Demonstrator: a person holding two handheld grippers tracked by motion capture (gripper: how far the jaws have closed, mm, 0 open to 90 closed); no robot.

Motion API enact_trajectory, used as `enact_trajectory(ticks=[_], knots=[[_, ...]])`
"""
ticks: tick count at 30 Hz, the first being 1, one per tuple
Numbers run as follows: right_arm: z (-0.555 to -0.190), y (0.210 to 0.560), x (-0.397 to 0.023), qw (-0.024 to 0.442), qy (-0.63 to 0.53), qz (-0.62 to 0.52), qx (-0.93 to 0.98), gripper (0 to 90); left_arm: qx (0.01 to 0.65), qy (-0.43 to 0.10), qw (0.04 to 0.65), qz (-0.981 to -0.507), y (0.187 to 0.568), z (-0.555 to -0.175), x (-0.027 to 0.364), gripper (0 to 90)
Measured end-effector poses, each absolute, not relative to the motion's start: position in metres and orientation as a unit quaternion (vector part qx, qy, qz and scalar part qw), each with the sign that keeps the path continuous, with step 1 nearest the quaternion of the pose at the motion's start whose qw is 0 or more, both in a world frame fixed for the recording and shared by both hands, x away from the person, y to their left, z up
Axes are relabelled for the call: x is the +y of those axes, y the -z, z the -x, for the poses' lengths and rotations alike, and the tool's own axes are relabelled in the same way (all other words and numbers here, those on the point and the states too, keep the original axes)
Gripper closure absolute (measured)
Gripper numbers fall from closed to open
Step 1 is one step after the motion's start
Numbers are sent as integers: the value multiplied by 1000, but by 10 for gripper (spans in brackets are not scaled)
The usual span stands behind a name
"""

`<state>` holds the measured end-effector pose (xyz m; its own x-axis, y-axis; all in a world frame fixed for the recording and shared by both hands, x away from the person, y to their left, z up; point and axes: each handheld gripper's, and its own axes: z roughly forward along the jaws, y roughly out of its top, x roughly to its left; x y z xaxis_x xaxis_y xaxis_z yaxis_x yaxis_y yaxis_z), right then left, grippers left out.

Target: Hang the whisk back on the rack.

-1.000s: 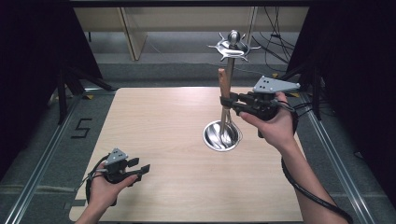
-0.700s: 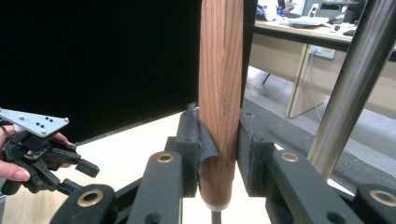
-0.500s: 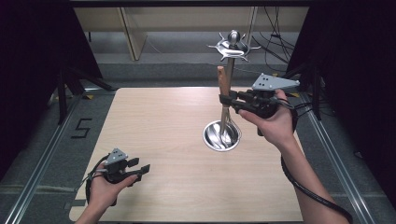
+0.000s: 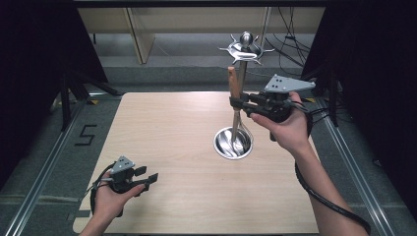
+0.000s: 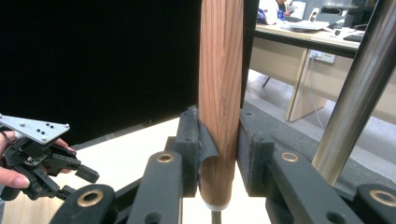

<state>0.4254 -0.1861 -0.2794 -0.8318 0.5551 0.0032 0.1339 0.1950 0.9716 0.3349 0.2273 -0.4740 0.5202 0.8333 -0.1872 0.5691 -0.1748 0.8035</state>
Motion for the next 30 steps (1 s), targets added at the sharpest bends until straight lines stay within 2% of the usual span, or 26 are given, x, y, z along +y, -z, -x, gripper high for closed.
enact_trajectory(ticks=[30], knots=[[-429, 274, -181, 181, -594, -222, 752, 734, 469, -148, 442, -751, 474, -335, 228, 418]])
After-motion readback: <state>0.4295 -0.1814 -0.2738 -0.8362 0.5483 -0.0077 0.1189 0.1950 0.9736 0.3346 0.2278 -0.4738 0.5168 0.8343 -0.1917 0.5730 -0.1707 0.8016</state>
